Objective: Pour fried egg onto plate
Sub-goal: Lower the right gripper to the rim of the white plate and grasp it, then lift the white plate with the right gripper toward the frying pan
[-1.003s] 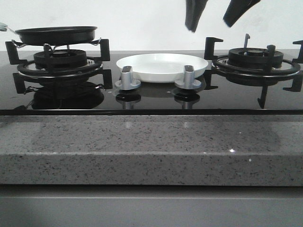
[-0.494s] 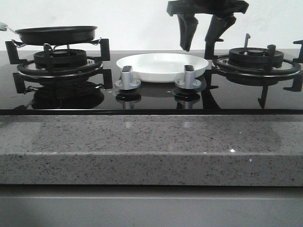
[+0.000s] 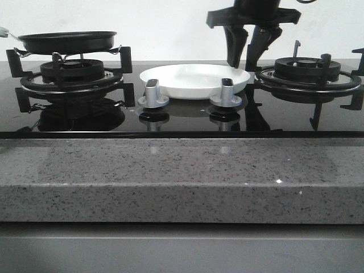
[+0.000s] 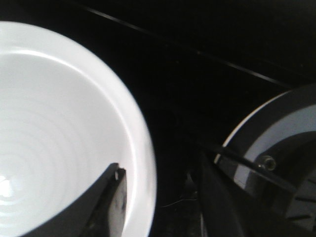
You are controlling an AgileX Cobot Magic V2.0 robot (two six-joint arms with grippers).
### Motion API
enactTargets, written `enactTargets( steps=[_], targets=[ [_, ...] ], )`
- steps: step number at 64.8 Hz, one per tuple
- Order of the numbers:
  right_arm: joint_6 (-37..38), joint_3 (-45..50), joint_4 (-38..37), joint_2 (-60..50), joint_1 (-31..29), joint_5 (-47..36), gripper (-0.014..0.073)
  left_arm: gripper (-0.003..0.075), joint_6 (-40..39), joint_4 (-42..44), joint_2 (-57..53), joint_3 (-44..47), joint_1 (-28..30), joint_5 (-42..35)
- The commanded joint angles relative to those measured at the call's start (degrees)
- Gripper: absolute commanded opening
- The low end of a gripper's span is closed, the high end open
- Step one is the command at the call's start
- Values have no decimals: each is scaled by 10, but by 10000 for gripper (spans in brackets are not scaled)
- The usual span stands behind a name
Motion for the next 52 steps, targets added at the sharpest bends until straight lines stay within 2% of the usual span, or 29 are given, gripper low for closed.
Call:
enactTargets(
  steps=[1, 15, 34, 38, 48, 52],
  targets=[
    [-16, -20, 8, -33, -3, -5, 358, 672, -4, -3, 6, -22, -1, -49],
    [-35, -21, 49, -17, -3, 3, 358, 672, -4, -3, 6, -22, -1, -49],
    [-35, -22, 48, -2, -3, 10, 346, 672, -4, -3, 6, -22, -1, -49],
    [-35, -23, 48, -2, -3, 12, 286, 672, -4, -3, 6, -22, -1, -49],
    [-35, -23, 48, -2, -3, 22, -69, 672, -4, -3, 6, -19, -1, -48],
    [-35, -23, 48, -3, -3, 23, -53, 672, -4, -3, 6, -19, -1, -48]
  ],
)
